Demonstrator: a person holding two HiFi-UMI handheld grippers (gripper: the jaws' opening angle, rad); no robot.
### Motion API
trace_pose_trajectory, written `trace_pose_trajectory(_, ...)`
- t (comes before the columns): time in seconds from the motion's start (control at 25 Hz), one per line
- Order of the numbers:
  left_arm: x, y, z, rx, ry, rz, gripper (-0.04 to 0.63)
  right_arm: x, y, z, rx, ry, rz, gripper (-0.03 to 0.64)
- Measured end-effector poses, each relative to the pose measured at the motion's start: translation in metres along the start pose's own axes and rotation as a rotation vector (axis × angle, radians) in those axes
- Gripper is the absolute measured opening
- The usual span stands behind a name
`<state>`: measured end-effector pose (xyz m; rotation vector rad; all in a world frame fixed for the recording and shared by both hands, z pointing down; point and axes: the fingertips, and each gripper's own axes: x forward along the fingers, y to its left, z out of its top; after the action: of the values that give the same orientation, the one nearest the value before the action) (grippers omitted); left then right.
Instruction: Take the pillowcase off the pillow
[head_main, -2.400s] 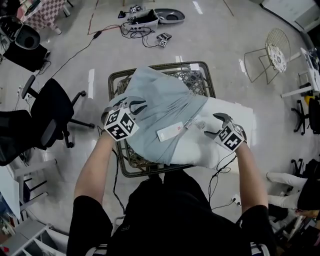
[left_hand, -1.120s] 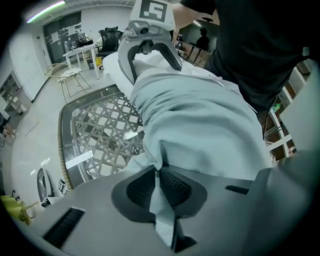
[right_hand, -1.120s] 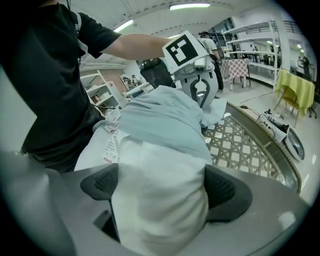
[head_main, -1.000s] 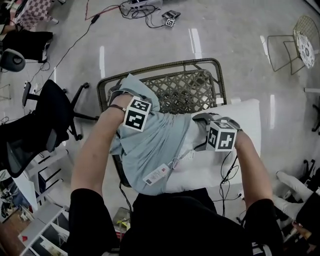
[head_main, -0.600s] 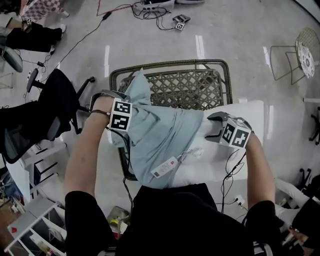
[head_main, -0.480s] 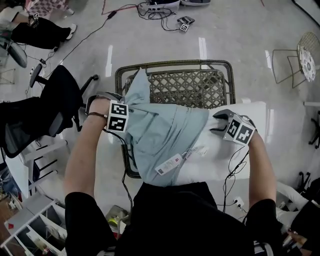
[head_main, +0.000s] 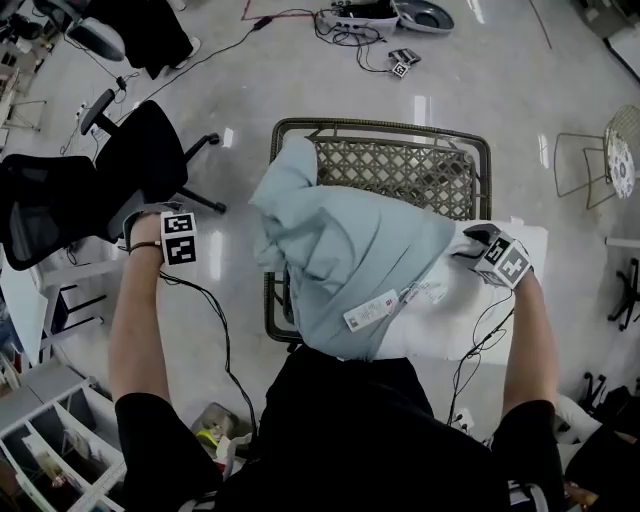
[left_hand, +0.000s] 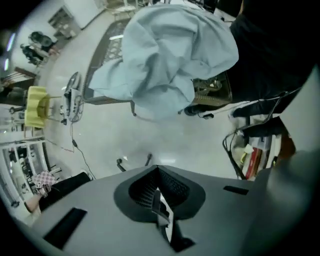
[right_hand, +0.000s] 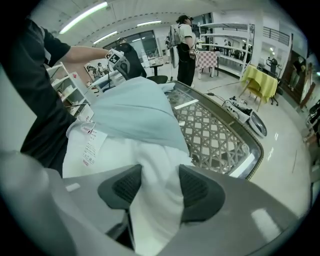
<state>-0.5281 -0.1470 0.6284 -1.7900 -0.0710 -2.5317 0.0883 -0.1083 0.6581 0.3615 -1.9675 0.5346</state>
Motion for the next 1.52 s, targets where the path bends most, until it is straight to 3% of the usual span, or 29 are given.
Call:
trace_pose_trajectory(0.08, -0.011, 0.002, 0.023, -0.069, -0.157, 0.074, 0.005, 0.002, 0.001, 0.001, -0.018, 0.042, -0.03, 0.256)
trace_pose_trajectory(0.2, -0.037, 0.02, 0.097, -0.104, -0.4, 0.181, 0.005, 0.008, 0.002, 0.004, -0.069, 0.12, -0.083, 0.279)
trace_pose_trajectory(0.36, -0.071, 0.035, 0.185, -0.074, -0.609, 0.174, 0.006, 0.007, 0.006, 0.005, -0.082, 0.16, -0.121, 0.287)
trace_pose_trajectory(0.44, -0.08, 0.04, 0.216, -0.054, -0.668, 0.136, 0.16, 0.006, 0.009, 0.006, -0.082, 0.163, -0.127, 0.287)
trace_pose_trajectory(0.52, -0.086, 0.047, 0.241, -0.027, -0.706, 0.089, 0.201, 0.006, 0.01, 0.008, -0.087, 0.16, -0.127, 0.287)
trace_pose_trajectory(0.6, -0.082, 0.052, 0.263, 0.034, -0.687, 0.038, 0.237, 0.007, 0.009, 0.007, -0.089, 0.152, -0.118, 0.287)
trace_pose_trajectory(0.76, -0.042, 0.06, 0.283, 0.203, -0.482, -0.045, 0.293, 0.012, 0.008, 0.005, -0.106, 0.143, -0.087, 0.291)
trace_pose_trajectory(0.88, -0.016, 0.061, 0.295, 0.27, -0.384, -0.092, 0.288, 0.019, 0.003, 0.009, -0.164, 0.146, -0.09, 0.32)
trace_pose_trajectory(0.92, -0.013, 0.062, 0.299, 0.29, -0.364, -0.092, 0.23, 0.02, -0.003, 0.011, -0.19, 0.148, -0.104, 0.343)
trace_pose_trajectory(1.0, -0.011, 0.067, 0.302, 0.327, -0.322, -0.045, 0.013, 0.02, -0.017, 0.015, -0.224, 0.154, -0.131, 0.469)
trace_pose_trajectory(1.04, -0.01, 0.071, 0.299, 0.336, -0.3, -0.012, 0.011, 0.021, -0.021, 0.015, -0.22, 0.16, -0.117, 0.53)
trace_pose_trajectory(1.16, -0.011, 0.081, 0.282, 0.303, -0.274, 0.054, 0.009, 0.037, -0.019, 0.004, -0.119, 0.202, 0.068, 0.534)
trace_pose_trajectory(1.24, -0.015, 0.082, 0.271, 0.284, -0.283, 0.07, 0.009, 0.047, -0.012, -0.004, -0.063, 0.23, 0.2, 0.517)
trace_pose_trajectory(1.32, -0.017, 0.079, 0.262, 0.273, -0.284, 0.083, 0.009, 0.046, -0.003, -0.005, -0.052, 0.252, 0.291, 0.449)
trace_pose_trajectory(1.4, -0.017, 0.075, 0.249, 0.25, -0.275, 0.087, 0.009, 0.033, 0.006, -0.002, -0.055, 0.254, 0.352, 0.352)
trace_pose_trajectory(1.52, -0.017, 0.075, 0.22, 0.189, -0.255, 0.095, 0.009, 0.012, 0.011, -0.002, -0.041, 0.222, 0.384, 0.284)
